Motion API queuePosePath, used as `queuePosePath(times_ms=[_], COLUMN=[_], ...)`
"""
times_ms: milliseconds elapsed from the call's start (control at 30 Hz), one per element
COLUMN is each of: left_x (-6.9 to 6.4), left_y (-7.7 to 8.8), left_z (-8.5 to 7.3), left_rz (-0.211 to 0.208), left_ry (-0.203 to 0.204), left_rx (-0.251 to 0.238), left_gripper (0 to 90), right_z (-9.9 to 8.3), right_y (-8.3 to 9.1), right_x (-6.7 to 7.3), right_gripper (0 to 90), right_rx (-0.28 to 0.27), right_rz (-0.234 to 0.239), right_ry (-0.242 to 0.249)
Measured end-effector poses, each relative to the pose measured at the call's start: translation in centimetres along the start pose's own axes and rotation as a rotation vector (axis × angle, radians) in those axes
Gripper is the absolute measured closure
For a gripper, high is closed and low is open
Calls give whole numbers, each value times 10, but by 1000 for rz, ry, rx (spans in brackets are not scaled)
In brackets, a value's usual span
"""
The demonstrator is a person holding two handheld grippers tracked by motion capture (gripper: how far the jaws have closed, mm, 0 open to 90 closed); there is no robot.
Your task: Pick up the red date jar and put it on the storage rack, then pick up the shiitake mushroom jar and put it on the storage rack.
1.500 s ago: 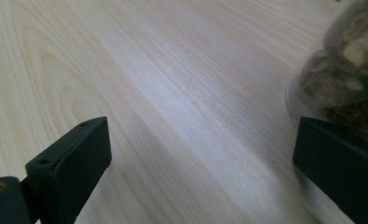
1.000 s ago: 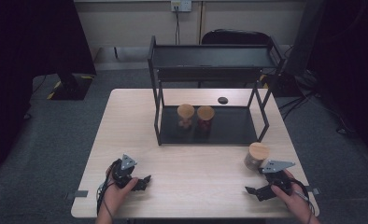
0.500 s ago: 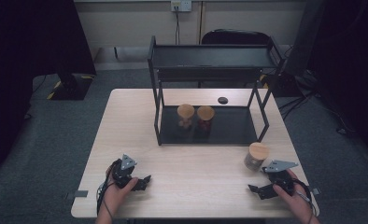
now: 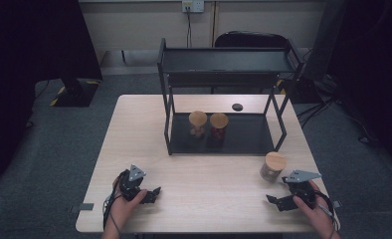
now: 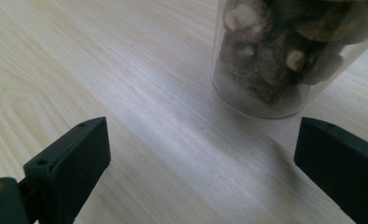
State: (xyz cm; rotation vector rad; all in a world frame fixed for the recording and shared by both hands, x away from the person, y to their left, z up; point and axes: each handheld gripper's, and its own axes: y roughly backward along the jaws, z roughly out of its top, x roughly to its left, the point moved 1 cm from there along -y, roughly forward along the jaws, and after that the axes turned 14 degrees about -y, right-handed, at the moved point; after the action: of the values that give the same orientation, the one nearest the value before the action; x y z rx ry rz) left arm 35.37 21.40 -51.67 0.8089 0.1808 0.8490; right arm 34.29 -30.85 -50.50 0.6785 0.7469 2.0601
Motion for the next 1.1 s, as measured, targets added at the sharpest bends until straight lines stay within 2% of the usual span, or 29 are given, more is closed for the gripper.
queuePosePath(times_ms=[600, 1100], left_x=[0, 0], left_y=[0, 0], left_z=[0, 0], left_rz=[-1, -1], left_ry=[1, 1], left_rx=[0, 0], left_gripper=[1, 1], right_z=[4, 14], right_y=[3, -1], right_x=[-8, -20], right_gripper=[26, 24], right_rx=[-45, -75], right_rz=[-46, -51], right_ry=[-47, -116])
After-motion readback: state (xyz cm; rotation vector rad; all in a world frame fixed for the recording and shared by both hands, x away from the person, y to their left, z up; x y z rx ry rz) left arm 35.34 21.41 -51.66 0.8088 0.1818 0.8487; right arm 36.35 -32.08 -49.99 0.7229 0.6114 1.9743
